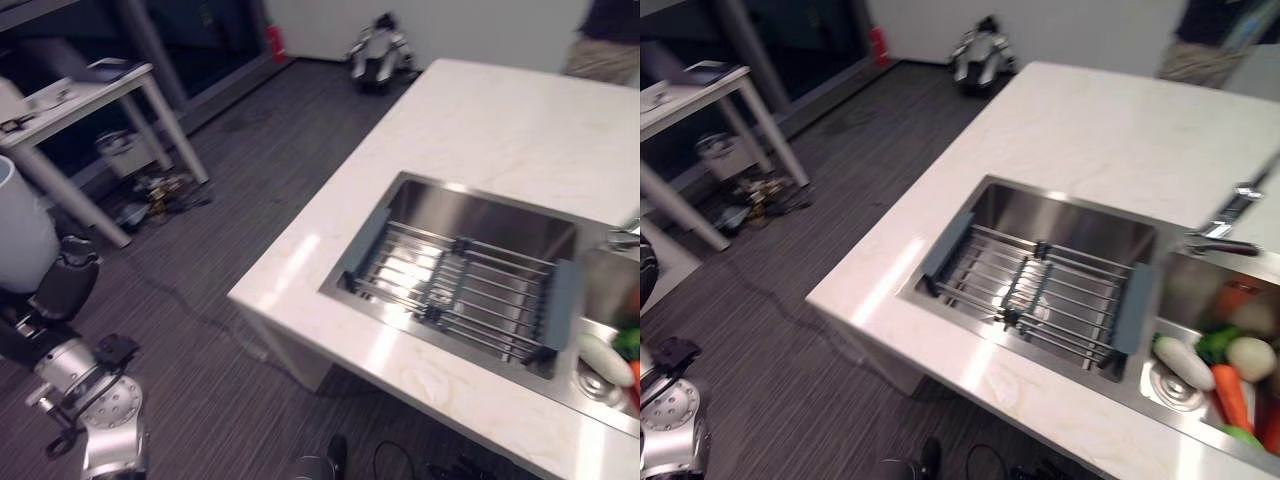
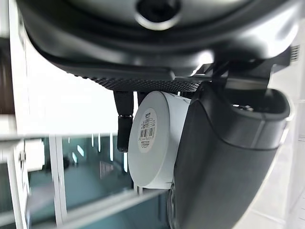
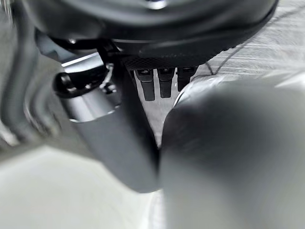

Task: Place the dishes in the dishwasher.

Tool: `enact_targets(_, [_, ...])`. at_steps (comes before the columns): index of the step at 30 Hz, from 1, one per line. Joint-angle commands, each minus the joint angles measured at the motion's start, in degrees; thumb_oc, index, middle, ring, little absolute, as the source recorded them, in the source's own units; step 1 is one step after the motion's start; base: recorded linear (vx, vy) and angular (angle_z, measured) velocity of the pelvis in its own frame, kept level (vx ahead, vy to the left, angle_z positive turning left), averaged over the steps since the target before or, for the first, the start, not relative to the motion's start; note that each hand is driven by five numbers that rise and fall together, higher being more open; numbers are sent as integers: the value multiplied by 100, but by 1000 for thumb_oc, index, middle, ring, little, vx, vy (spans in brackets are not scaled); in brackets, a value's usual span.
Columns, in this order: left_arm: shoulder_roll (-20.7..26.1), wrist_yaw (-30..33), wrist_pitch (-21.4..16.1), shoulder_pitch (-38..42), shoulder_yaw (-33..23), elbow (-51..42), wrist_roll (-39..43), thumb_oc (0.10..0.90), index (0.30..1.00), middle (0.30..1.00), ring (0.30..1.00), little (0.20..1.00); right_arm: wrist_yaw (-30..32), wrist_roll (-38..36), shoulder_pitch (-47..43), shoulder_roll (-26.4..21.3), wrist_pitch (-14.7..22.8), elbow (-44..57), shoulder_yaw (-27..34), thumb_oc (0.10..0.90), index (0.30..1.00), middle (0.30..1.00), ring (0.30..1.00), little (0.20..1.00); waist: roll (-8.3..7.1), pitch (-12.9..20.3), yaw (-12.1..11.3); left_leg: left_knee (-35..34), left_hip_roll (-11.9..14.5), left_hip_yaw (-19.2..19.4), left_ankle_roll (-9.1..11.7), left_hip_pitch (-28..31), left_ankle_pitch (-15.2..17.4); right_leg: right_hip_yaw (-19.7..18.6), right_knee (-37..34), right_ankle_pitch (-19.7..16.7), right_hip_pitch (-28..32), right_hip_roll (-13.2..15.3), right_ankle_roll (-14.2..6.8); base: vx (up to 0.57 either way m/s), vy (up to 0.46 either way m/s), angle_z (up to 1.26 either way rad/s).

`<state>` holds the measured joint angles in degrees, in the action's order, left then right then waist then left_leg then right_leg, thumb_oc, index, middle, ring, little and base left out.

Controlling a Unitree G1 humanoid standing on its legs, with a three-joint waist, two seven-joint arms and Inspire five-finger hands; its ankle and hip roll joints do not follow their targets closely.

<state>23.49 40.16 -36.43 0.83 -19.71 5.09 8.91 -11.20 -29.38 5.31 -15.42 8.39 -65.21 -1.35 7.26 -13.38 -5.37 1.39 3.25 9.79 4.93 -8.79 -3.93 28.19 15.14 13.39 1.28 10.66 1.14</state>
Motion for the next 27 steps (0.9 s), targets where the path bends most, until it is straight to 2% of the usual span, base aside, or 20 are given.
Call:
enact_targets(1, [184,-161,-542,281,-243,-376,83,400,300,300,300,300,16,-190,-57,69,126,24,26,800,900,900,900,900,-99,175,373,1580,779,173,307,-104,878,-121,205,534,156,-53,-380,-125,90,83])
enact_targets(2, [130,-148,-596,288,-170,-374,43,400,300,300,300,300,11,-178,-54,86,149,74,40,800,900,900,900,900,-143,174,405,1580,712,303,202,47,927,-73,205,447,108,33,-372,-151,127,84])
enact_targets(3, [84,-140,-625,305,-112,-412,-7,400,300,300,300,300,28,-119,-68,131,131,181,78,800,900,900,900,900,-211,186,453,1580,618,485,3,235,1190,-2,205,320,40,156,-404,-186,185,81])
enact_targets(4, [52,-181,-638,281,-54,-497,-45,400,300,300,300,300,93,-91,-33,208,97,332,85,800,900,900,900,900,-199,212,450,1580,492,557,-82,314,1378,95,205,248,19,169,-430,-151,190,73])
enact_targets(7, [85,-322,-653,177,-28,-557,3,400,300,300,300,300,125,-85,22,270,194,301,87,800,900,900,900,900,-159,255,359,1580,344,434,-130,314,1533,205,205,294,71,109,-396,-54,158,97])
enact_targets(11, [190,-648,-737,-22,-20,-579,164,400,300,300,300,300,69,37,-82,282,140,245,119,800,900,900,900,900,-126,349,163,1580,103,131,-188,373,1808,253,205,276,105,187,-573,-48,235,36])
enact_targets(18, [333,-949,-560,-23,68,-657,67,400,300,300,300,300,172,-42,-179,424,35,444,50,800,900,900,900,900,-175,412,-29,1580,-84,25,-372,402,1946,384,205,133,212,349,-792,-16,178,25])
enact_targets(20, [337,-1104,-546,-7,105,-702,82,400,300,300,300,300,257,-94,-216,479,1,597,48,800,900,900,900,900,-161,420,-86,1580,-108,27,-463,404,1957,452,205,64,333,304,-771,16,270,34])
enact_targets(21, [351,-1211,-566,26,185,-737,-3,400,300,300,300,300,325,-175,-266,511,-2,748,65,800,900,900,900,900,-128,400,-101,1580,-169,-47,-594,396,1969,402,280,-146,416,155,-738,47,301,51])
enact_targets(23, [351,-1252,-563,52,258,-765,-58,400,300,300,300,300,387,-195,-285,521,-41,862,90,800,900,900,900,900,-116,345,-77,1580,-272,-156,-705,407,1995,257,787,-241,241,208,-756,29,226,58])
enact_targets(24, [335,-1410,-583,120,415,-768,-55,400,300,300,300,300,433,-191,-324,527,-15,917,127,800,900,900,900,900,-105,276,-8,1580,-418,-371,-826,402,2013,-180,1581,-326,-126,211,-757,2,152,79])
enact_targets(25, [337,-1516,-622,159,504,-736,-29,400,300,300,300,300,463,-223,-335,518,28,905,134,800,900,900,900,900,-124,257,52,1580,-502,-485,-859,393,2019,-477,1702,-299,-316,86,-748,-79,97,69])
enact_targets(26, [360,-1702,-696,220,632,-673,59,400,300,300,300,300,500,-304,-331,501,83,882,141,800,900,900,900,900,-88,207,173,1580,-533,-613,-900,335,1896,-761,1699,-336,-540,-203,-644,-73,-10,66])
enact_targets(27, [366,-1753,-713,237,644,-649,98,400,300,300,300,300,501,-314,-334,496,94,875,143,800,900,900,900,900,-83,212,198,1580,-541,-655,-900,320,1891,-795,1690,-327,-567,-244,-635,-41,-50,115])
